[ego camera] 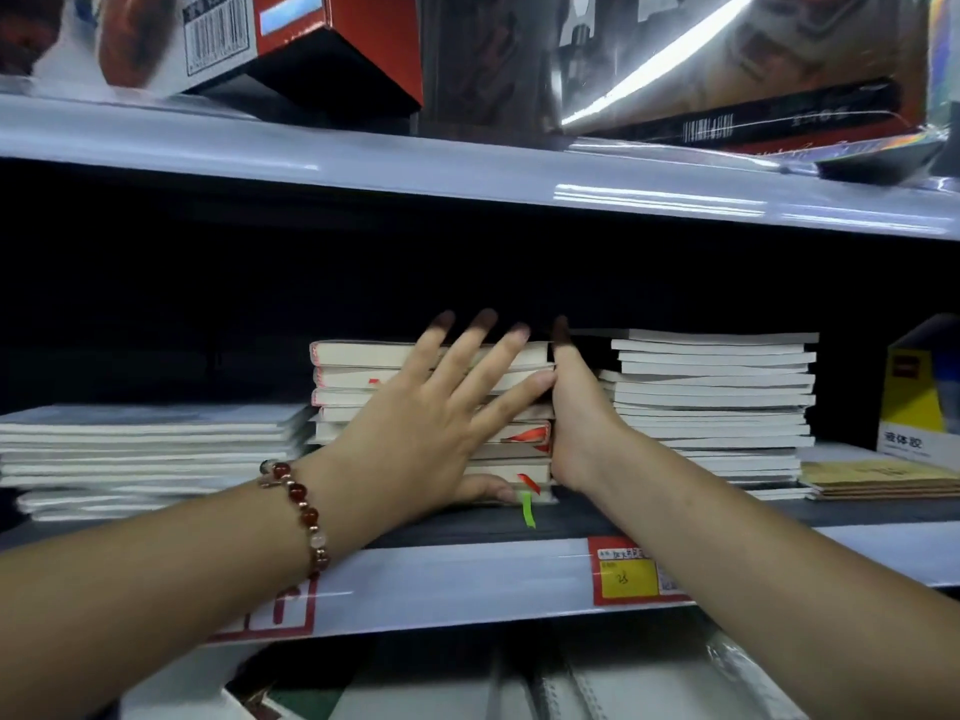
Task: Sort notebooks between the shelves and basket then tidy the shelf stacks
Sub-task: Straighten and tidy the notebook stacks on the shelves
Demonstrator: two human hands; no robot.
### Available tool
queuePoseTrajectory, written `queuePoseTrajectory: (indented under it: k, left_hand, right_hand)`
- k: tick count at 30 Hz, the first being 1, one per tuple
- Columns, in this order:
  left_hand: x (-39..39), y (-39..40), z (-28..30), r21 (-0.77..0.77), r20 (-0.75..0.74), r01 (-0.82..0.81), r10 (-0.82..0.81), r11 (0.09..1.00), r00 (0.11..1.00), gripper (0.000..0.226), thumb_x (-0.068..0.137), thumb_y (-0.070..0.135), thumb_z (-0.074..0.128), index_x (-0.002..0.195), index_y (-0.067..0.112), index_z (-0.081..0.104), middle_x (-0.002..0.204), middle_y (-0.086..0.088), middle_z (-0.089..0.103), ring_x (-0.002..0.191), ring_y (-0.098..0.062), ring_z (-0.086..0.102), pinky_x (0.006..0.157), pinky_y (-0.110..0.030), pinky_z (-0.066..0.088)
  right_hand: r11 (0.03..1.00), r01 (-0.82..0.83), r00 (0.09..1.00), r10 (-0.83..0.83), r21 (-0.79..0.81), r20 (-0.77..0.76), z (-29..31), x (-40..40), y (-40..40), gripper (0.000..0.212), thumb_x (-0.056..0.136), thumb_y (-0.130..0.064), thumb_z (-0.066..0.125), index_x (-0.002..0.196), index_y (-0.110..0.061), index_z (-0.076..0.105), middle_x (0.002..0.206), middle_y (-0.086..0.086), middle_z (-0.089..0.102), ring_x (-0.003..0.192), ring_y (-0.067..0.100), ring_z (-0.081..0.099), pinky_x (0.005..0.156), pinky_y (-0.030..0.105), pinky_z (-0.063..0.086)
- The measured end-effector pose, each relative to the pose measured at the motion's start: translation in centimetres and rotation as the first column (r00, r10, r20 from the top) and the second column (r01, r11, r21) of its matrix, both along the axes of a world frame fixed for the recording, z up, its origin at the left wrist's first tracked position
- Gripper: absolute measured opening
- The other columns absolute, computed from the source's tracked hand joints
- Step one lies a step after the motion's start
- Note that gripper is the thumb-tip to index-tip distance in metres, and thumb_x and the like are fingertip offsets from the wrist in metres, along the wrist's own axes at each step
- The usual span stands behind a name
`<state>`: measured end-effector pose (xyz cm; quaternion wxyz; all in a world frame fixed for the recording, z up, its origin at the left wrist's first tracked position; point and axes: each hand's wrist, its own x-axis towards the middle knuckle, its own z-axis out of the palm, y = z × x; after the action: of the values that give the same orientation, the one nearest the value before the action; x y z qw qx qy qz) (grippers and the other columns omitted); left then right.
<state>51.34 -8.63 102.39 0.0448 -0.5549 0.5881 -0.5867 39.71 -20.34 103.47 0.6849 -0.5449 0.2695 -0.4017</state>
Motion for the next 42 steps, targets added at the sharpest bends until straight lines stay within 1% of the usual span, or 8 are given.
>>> queuePoseTrajectory:
  k: [12,16,27,29,31,33,39,42]
  left_hand:
    - [1.4,3.3,0.4,0.065,-0.047,0.178,-0.175,0.982,0.983,0.075,0.097,0.067,0.025,0.159,0.026,0.015,0.165,-0.017,0.009,0.151,-0.039,0.014,0.121,-0.056,0.012]
    - [4.3,4.6,0.5,0.066,0.061,0.137,-0.141,0.988,0.988,0.069,0.098,0.058,0.033,0.158,0.027,0.021,0.164,-0.019,0.015,0.149,-0.043,0.020,0.119,-0.059,0.018]
    - [4.2,4.6,0.4,0.137,0.101,0.069,-0.083,0.988,0.991,0.065,0.099,0.055,0.033,0.158,0.029,0.023,0.164,-0.015,0.015,0.151,-0.040,0.014,0.120,-0.058,0.016]
    - [4.6,5.4,0.7,0.137,0.100,0.073,-0.087,0.988,0.991,0.065,0.101,0.054,0.030,0.158,0.026,0.020,0.165,-0.016,0.013,0.151,-0.039,0.012,0.121,-0.056,0.014]
    - [5.3,6.3,1.2,0.112,0.093,0.076,-0.087,0.991,0.992,0.063,0.103,0.052,0.026,0.159,0.023,0.019,0.165,-0.016,0.014,0.151,-0.038,0.012,0.121,-0.055,0.014]
    - [6.5,6.9,1.4,0.107,0.104,0.051,-0.062,0.993,0.993,0.062,0.104,0.051,0.023,0.159,0.021,0.017,0.165,-0.015,0.012,0.151,-0.039,0.013,0.121,-0.056,0.016]
    - [7.8,7.7,2.0,0.189,0.119,-0.020,-0.003,0.982,0.993,0.069,0.102,0.059,0.020,0.159,0.022,0.014,0.166,-0.014,0.007,0.152,-0.038,0.010,0.119,-0.056,0.015]
    - [7.6,7.9,2.0,0.225,0.085,-0.070,0.052,0.972,0.995,0.071,0.101,0.062,0.020,0.160,0.024,0.009,0.166,-0.013,0.004,0.152,-0.038,0.009,0.120,-0.057,0.015]
  right_hand:
    - [0.998,0.002,1.000,-0.003,-0.066,-0.015,-2.0,-1.5,0.6,0.077,0.068,-0.087,0.050,0.123,-0.034,0.065,0.123,0.004,0.068,0.110,0.027,0.066,0.103,0.050,0.047]
    - [0.998,0.055,0.998,-0.056,-0.043,-0.019,-2.4,-1.3,0.6,0.054,0.086,-0.072,0.049,0.111,-0.029,0.069,0.101,0.003,0.077,0.094,0.026,0.073,0.090,0.047,0.057]
    - [0.992,-0.075,0.995,0.067,-0.105,-0.079,-1.5,-3.0,3.1,0.072,0.085,-0.081,0.038,0.131,-0.030,0.060,0.119,0.004,0.072,0.107,0.026,0.070,0.099,0.047,0.051]
    - [0.887,-0.053,0.971,-0.062,-0.459,-0.233,-1.8,-4.5,4.5,0.079,0.086,-0.080,0.036,0.151,-0.035,0.033,0.146,-0.009,0.051,0.128,0.016,0.054,0.107,0.041,0.041]
    - [0.584,-0.096,0.886,-0.319,-0.806,-0.336,-2.1,-5.8,5.4,0.087,0.091,-0.068,0.043,0.157,-0.035,-0.002,0.138,-0.021,0.040,0.121,0.006,0.048,0.096,0.029,0.041]
    - [0.430,-0.173,0.801,-0.462,-0.886,-0.380,-2.2,-6.3,4.9,0.087,0.094,-0.057,0.050,0.156,-0.034,-0.007,0.130,-0.018,0.050,0.109,0.008,0.056,0.084,0.025,0.046]
    - [0.342,-0.182,0.750,-0.558,-0.922,-0.355,-3.3,-6.0,2.5,0.061,0.098,-0.054,0.046,0.152,-0.037,0.022,0.127,-0.007,0.063,0.111,0.017,0.061,0.093,0.038,0.052]
    - [0.497,-0.167,0.821,-0.409,-0.852,-0.400,-2.7,-5.9,2.0,0.060,0.097,-0.048,0.055,0.151,-0.031,0.035,0.135,-0.013,0.056,0.125,0.011,0.053,0.106,0.036,0.044]
